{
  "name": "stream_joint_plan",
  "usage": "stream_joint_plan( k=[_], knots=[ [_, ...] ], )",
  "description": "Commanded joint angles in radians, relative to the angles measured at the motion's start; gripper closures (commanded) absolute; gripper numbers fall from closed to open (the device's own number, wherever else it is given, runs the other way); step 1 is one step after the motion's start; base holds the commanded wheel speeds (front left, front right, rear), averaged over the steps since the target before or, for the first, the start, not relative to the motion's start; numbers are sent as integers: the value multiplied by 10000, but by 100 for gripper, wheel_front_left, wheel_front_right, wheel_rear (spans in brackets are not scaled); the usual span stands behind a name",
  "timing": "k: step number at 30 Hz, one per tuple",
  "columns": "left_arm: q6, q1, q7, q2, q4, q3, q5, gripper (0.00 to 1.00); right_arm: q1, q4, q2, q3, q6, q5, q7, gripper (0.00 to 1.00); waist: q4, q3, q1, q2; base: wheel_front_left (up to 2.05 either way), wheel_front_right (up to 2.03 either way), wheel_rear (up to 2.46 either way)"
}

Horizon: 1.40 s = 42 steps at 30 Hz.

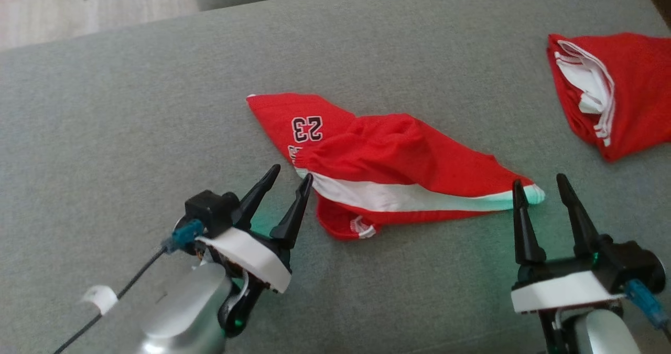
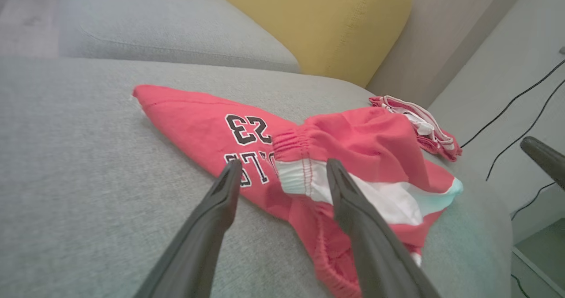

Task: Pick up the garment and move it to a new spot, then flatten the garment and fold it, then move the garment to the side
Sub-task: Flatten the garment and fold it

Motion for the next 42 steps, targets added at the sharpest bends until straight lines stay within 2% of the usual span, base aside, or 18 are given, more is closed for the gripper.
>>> stream_joint_plan(
  k=[1, 8, 14, 22, 29, 30, 32, 33, 35, 36, 42],
  knots=[
    [17, -562, -30, 394, -119, 37, -264, 0, -386, -349, -85, 247, 67, 86, -110, 0, -117, 98, -1, 0, 0, 0, 0],
    [16, -1086, -162, 915, -193, -1135, -1712, 0, -419, -354, -85, 253, 67, 76, -110, 0, -270, 225, -1, 0, 0, 0, 0],
    [16, -1429, -267, 1110, -278, -1889, -2384, 0, -431, -325, -85, 275, 67, 49, -110, 0, -339, 219, -1, 0, 0, 0, 0],
    [16, -1906, -402, 1129, -190, -2478, -2705, 0, -460, -315, -85, 296, 67, -11, -110, 0, -482, 210, -1, 0, 0, 0, 0],
    [16, -1984, -414, 1153, -300, -2572, -2777, 0, -437, -284, -85, 220, 67, 55, -110, 0, -648, 208, -1, 0, 0, 0, 0],
    [16, -1964, -415, 1154, -325, -2600, -2780, 4, -428, -279, -85, 211, 67, 62, -110, 0, -664, 198, -1, 0, 0, 0, 0],
    [16, -1924, -415, 1151, -383, -2672, -2787, 33, -411, -267, -85, 187, 67, 80, -110, 0, -682, 176, -1, 0, 0, 0, 0],
    [16, -1904, -415, 1148, -412, -2736, -2803, 57, -397, -259, -85, 169, 67, 91, -110, 0, -683, 157, -1, 0, 0, 0, 0],
    [16, -1881, -416, 1142, -475, -2818, -2824, 75, -355, -251, -85, 119, 67, 105, -110, 0, -656, 111, -1, 0, 0, 0, 0],
    [16, -1859, -416, 1140, -511, -2848, -2840, 98, -327, -250, -85, 95, 67, 105, -110, 0, -632, 86, -1, 0, 0, 0, 0],
    [16, -1633, -416, 1470, -926, -2958, -2795, 100, -162, -266, -85, -52, 67, 173, -111, 0, -386, -78, -1, 0, 0, 0, 0]
  ],
)
